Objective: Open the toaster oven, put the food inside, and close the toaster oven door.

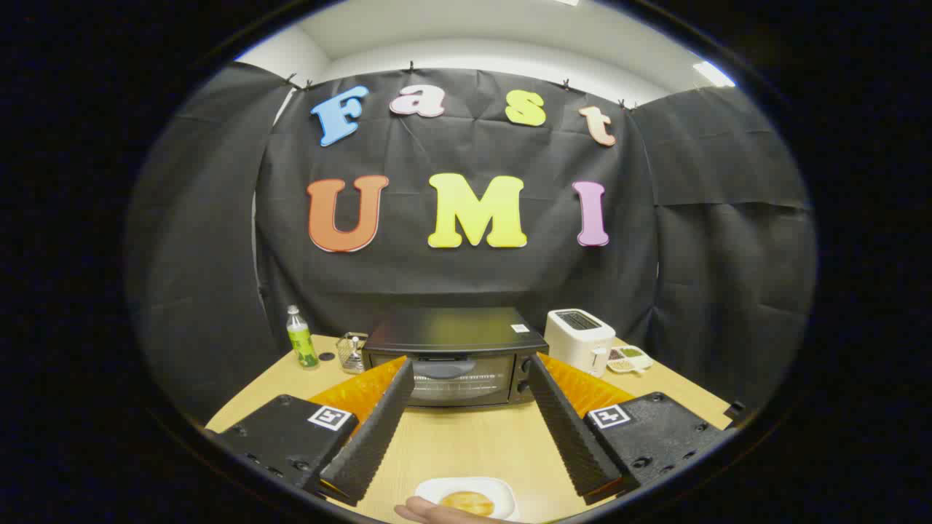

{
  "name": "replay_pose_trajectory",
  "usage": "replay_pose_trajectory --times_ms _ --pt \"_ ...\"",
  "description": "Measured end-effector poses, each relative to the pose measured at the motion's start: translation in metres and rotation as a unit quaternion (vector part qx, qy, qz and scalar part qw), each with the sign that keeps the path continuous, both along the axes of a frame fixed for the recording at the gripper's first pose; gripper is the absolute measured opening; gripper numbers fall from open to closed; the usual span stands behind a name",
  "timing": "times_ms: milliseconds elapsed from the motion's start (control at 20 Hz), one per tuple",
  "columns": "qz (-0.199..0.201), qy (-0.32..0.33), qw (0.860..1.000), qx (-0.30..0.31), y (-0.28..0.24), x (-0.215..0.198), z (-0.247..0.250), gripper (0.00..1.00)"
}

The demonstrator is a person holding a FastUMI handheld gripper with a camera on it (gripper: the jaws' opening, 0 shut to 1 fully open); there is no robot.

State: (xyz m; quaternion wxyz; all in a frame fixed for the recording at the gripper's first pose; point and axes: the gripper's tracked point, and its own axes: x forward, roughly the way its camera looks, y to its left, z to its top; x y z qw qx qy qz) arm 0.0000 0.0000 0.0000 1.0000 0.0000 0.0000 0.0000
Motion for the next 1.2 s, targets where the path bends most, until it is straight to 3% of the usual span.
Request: replay_pose_trajectory --times_ms 550,1200 --pt "0.010 -0.022 1.000 -0.010 0.003 -0.006 0.021 1.00" --pt "0.002 -0.016 1.000 -0.002 0.015 0.028 0.028 1.00"
